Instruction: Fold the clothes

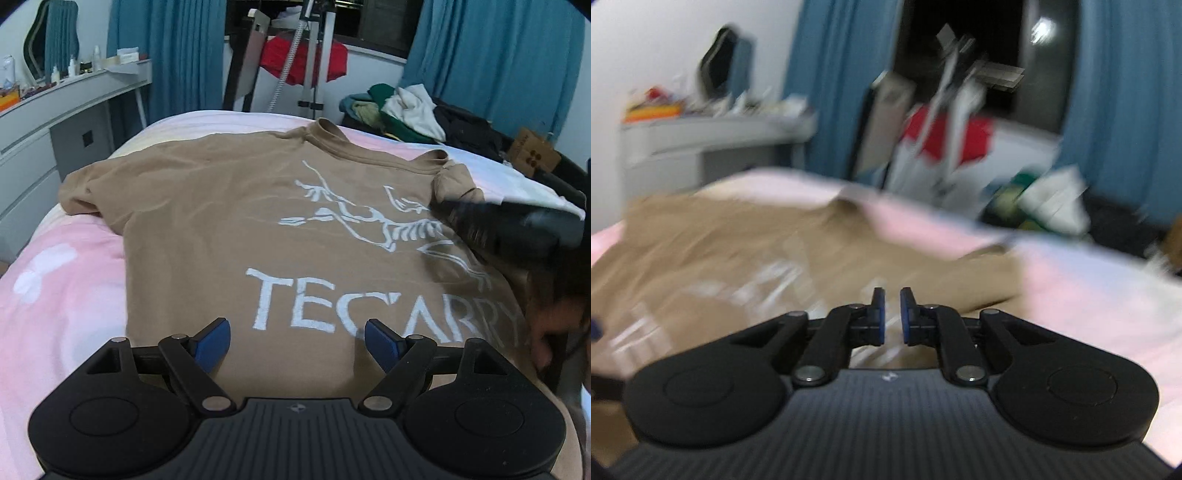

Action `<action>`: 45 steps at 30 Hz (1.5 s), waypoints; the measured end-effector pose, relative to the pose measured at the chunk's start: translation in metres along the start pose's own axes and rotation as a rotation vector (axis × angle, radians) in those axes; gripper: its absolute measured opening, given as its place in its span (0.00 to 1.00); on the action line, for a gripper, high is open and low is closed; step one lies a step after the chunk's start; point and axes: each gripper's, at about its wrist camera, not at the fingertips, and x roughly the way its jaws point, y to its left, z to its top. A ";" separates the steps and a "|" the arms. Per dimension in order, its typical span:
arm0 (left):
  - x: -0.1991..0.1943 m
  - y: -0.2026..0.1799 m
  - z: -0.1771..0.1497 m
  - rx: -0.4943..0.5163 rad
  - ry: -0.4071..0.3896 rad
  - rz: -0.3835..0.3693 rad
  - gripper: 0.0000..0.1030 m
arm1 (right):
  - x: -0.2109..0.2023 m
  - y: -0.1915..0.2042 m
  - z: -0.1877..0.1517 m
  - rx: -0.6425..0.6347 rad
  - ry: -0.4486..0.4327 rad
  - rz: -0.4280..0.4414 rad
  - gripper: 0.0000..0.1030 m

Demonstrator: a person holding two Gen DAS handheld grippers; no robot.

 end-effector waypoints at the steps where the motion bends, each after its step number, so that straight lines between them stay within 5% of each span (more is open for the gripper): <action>1: 0.000 0.000 -0.001 0.003 0.000 0.007 0.79 | 0.001 0.000 -0.004 0.011 0.029 0.035 0.26; 4: 0.000 -0.002 -0.002 0.018 0.007 0.011 0.79 | -0.007 -0.008 -0.005 0.091 0.022 0.118 0.51; 6: 0.000 -0.004 -0.004 0.030 0.005 0.011 0.79 | -0.023 -0.026 -0.002 0.199 -0.023 0.152 0.58; 11: 0.000 -0.004 -0.008 0.045 0.001 0.010 0.80 | -0.052 -0.097 -0.002 0.623 -0.147 0.016 0.58; 15: 0.000 -0.005 -0.008 0.043 0.004 0.008 0.80 | -0.051 -0.150 -0.026 0.857 -0.095 -0.127 0.60; 18: 0.001 -0.003 -0.009 0.044 0.003 0.006 0.80 | -0.044 -0.166 -0.040 0.907 -0.033 -0.167 0.60; 20: 0.001 -0.003 -0.009 0.048 0.002 0.006 0.80 | -0.035 -0.165 -0.044 0.951 -0.005 -0.081 0.59; 22: 0.001 -0.003 -0.010 0.052 0.001 0.006 0.80 | -0.028 -0.161 -0.045 0.960 0.035 -0.021 0.32; 24: 0.001 -0.003 -0.010 0.055 -0.002 0.006 0.80 | -0.031 -0.154 -0.041 0.922 0.033 -0.051 0.10; 26: 0.001 -0.003 -0.011 0.058 -0.003 0.007 0.80 | -0.040 -0.153 -0.037 0.889 -0.005 -0.103 0.07; 30: 0.002 -0.003 -0.011 0.064 -0.006 0.010 0.80 | -0.075 -0.162 -0.020 0.811 -0.169 -0.273 0.06; 34: 0.002 -0.004 -0.012 0.071 -0.008 0.014 0.80 | -0.103 -0.173 -0.006 0.663 -0.294 -0.578 0.09; 37: 0.002 -0.005 -0.012 0.075 -0.008 0.016 0.80 | -0.114 -0.194 -0.018 0.735 -0.335 -0.679 0.10; 42: 0.002 -0.005 -0.012 0.078 -0.007 0.015 0.80 | -0.124 -0.230 -0.055 1.086 -0.257 -0.563 0.14; 44: 0.001 -0.005 -0.012 0.081 -0.006 0.015 0.80 | -0.127 -0.228 -0.058 1.118 -0.236 -0.535 0.27; 45: 0.001 -0.005 -0.012 0.080 -0.005 0.015 0.80 | -0.128 -0.227 -0.061 1.144 -0.227 -0.515 0.41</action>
